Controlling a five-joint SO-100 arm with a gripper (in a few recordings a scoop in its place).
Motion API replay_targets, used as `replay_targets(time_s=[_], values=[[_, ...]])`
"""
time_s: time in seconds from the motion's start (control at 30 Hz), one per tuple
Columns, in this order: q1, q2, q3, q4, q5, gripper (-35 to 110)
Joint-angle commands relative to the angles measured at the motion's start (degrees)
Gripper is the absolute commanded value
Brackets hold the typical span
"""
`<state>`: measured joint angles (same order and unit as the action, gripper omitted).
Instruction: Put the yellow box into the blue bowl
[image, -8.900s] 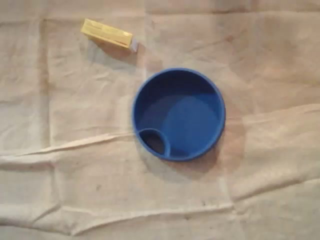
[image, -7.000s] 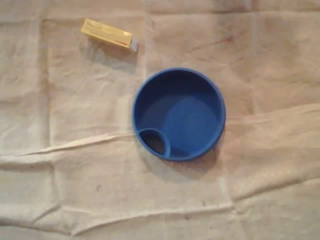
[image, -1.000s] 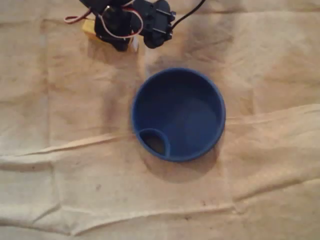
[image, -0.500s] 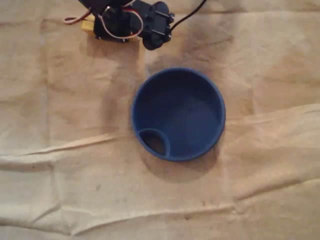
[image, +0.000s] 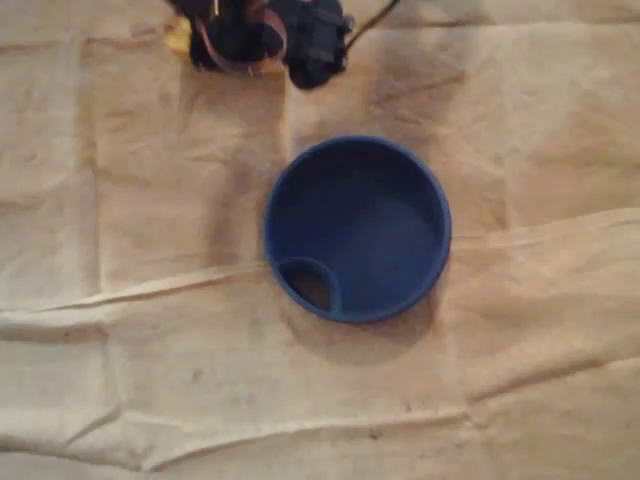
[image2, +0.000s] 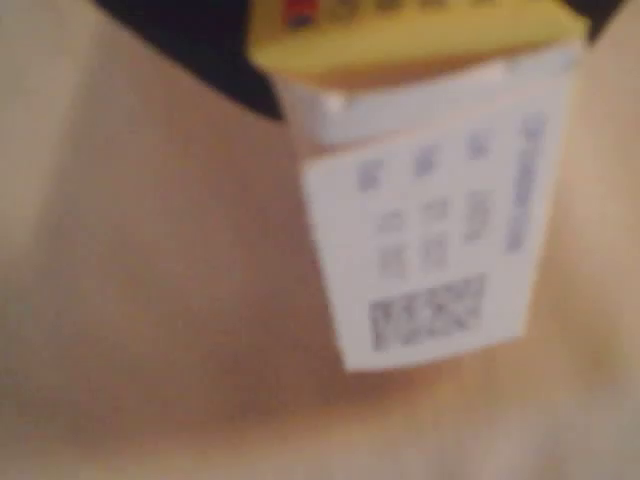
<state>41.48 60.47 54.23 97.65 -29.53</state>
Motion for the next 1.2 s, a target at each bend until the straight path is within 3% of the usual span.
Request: replay_targets(time_s=[0.0,0.33,0.67,1.0,1.17], values=[[-1.14,11.25,-2.11,2.02,0.88,0],[-1.67,24.87,-1.23,3.25,0.88,0],[-9.32,35.51,-2.02,3.25,1.05,0],[-17.93,35.86,-2.11,2.99,1.14,0],[-21.09,35.77,-2.11,-2.11,2.64,0]])
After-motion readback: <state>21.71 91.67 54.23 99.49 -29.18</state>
